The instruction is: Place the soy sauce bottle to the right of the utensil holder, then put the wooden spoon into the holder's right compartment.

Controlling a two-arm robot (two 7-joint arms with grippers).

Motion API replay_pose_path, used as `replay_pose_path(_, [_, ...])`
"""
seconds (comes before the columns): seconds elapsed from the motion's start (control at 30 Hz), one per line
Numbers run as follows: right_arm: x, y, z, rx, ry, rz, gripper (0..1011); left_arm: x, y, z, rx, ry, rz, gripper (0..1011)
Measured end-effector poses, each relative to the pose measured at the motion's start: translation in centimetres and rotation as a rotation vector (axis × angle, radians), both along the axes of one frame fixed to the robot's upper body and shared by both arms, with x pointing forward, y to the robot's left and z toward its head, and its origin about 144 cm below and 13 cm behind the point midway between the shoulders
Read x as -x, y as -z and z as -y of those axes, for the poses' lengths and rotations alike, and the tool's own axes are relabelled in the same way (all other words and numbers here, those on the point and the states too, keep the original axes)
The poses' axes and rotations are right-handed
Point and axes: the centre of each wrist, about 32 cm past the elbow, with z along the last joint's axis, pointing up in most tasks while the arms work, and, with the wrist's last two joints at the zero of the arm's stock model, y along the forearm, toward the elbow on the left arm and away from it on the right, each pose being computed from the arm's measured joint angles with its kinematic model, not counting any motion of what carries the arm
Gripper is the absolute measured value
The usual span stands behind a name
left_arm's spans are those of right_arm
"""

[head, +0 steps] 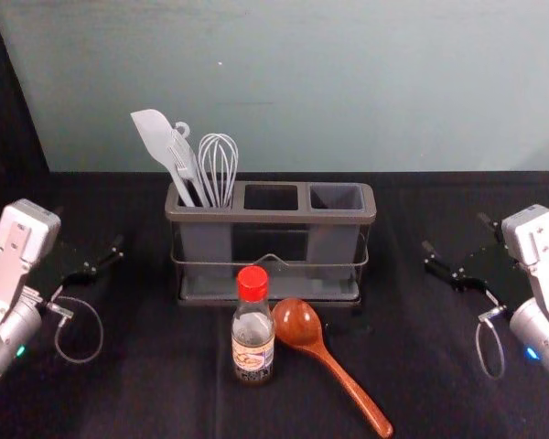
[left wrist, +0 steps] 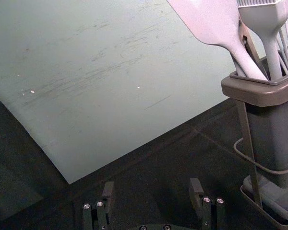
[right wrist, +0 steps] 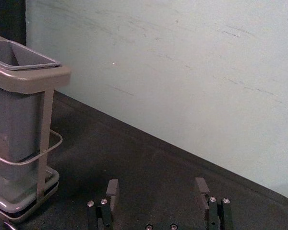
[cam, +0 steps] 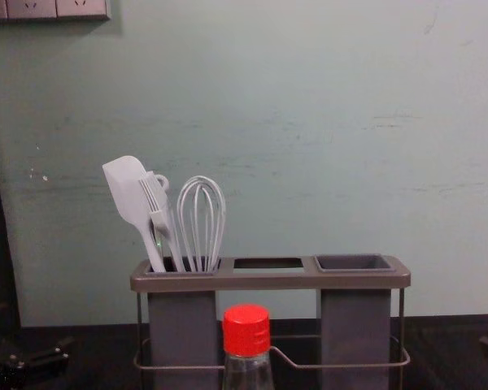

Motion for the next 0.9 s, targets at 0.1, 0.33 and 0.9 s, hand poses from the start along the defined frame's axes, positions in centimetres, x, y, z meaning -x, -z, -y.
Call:
replay_pose_path(0.1, [0.00, 0.00, 0.00, 0.000, 0.000, 0.000, 1003, 0.00, 0.00, 0.00, 0.000, 0.000, 0.000, 1011])
replay_pose_path(0.33, [0.00, 0.00, 0.00, 0.000, 0.000, 0.000, 1002, 0.00, 0.00, 0.00, 0.000, 0.000, 0.000, 1011])
replay_pose_path(0.9, [0.00, 0.00, 0.00, 0.000, 0.000, 0.000, 1003, 0.00, 0.00, 0.00, 0.000, 0.000, 0.000, 1012])
